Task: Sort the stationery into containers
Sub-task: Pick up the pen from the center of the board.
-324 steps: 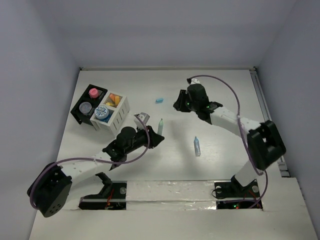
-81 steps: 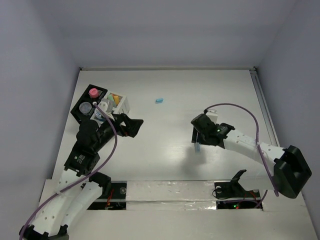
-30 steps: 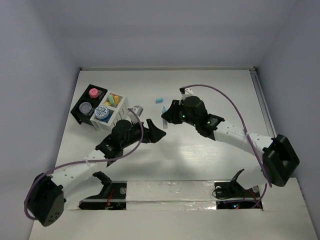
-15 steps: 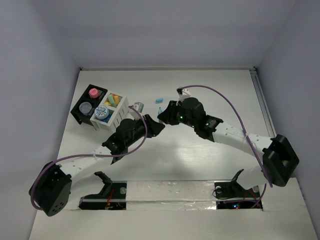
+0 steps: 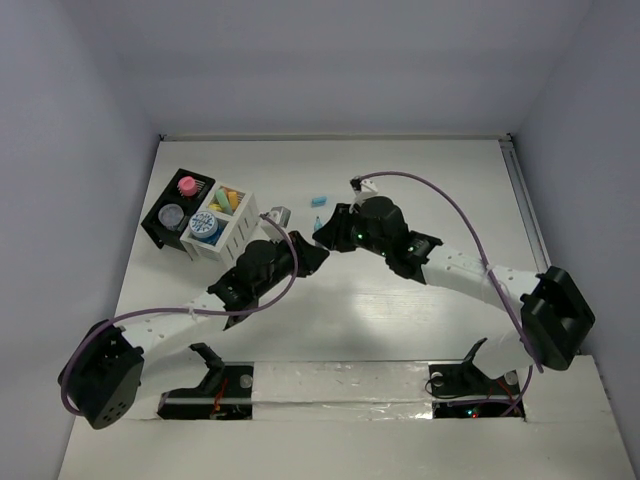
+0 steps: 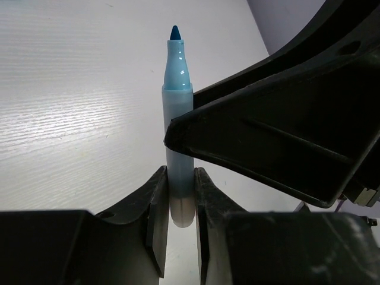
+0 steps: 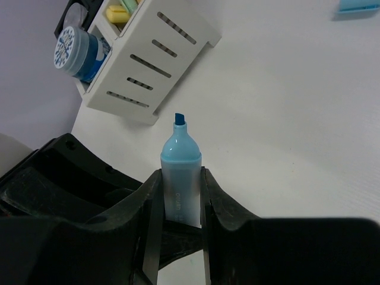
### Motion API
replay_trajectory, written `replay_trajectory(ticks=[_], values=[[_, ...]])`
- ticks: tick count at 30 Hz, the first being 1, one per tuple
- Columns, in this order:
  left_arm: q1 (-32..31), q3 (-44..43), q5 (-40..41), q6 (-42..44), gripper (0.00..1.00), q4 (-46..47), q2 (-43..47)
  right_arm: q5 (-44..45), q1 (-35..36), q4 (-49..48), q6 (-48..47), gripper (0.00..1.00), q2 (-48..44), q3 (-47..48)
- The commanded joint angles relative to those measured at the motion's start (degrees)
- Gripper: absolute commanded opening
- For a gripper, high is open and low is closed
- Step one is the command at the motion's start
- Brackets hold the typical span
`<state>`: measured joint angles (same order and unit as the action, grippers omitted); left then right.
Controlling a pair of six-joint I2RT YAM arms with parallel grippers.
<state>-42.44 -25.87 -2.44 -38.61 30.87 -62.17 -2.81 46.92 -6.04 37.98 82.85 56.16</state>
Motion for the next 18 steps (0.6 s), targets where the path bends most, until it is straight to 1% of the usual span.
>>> replay_trajectory(ticks=[1, 3, 4, 6, 7, 10, 12, 14, 15, 16, 18], values=[[-0.7, -1.6, 4.0, 1.5, 0.00, 1.3, 0.3, -1.5, 1.1, -2.2, 1.0, 0.01, 0.0, 1.4], [-0.7, -1.1, 4.3, 1.9, 0.00, 0.8, 1.2, -1.2, 1.1, -1.1, 0.6, 0.08, 0.4, 2.6], [-0.7, -0.9, 4.6, 2.3, 0.00, 0.4, 1.4, -1.0, 1.1, -0.4, 0.3, 0.20, 0.3, 2.9], [-0.7, -0.2, 4.9, 2.7, 0.00, -0.9, 2.7, -0.3, 1.1, 0.2, -0.5, 0.31, -0.1, 3.5], [-0.7, 0.1, 5.7, 3.3, 0.00, -1.4, 3.2, -0.4, 1.1, 0.7, -0.9, 0.41, -0.6, 3.9], [-0.7, 0.7, 7.3, 4.1, 0.00, -4.4, 6.0, -1.5, -0.4, 1.0, -1.7, 0.55, -1.8, 4.6], [-0.7, 1.0, 7.7, 4.2, 0.00, -6.6, 9.3, -2.5, -2.2, 1.0, -1.9, 0.58, -2.4, 4.8], [-0.7, 0.8, 9.0, 4.7, 0.00, -8.5, 13.3, -3.3, -3.3, 0.0, -1.8, 0.58, -3.5, 4.6], [-0.7, 0.2, 9.7, 4.9, 0.00, -11.2, 14.5, -3.6, -3.3, -0.9, -1.9, 0.59, -3.9, 4.2], [-0.7, -0.1, 11.2, 5.1, 0.00, -12.7, 15.7, -3.3, -4.2, -3.0, -1.8, 0.59, -4.2, 3.2], [-0.7, -0.9, 11.9, 5.9, 0.00, -15.6, 18.9, -2.6, -4.8, -4.1, -1.5, 0.58, -3.6, 2.8]])
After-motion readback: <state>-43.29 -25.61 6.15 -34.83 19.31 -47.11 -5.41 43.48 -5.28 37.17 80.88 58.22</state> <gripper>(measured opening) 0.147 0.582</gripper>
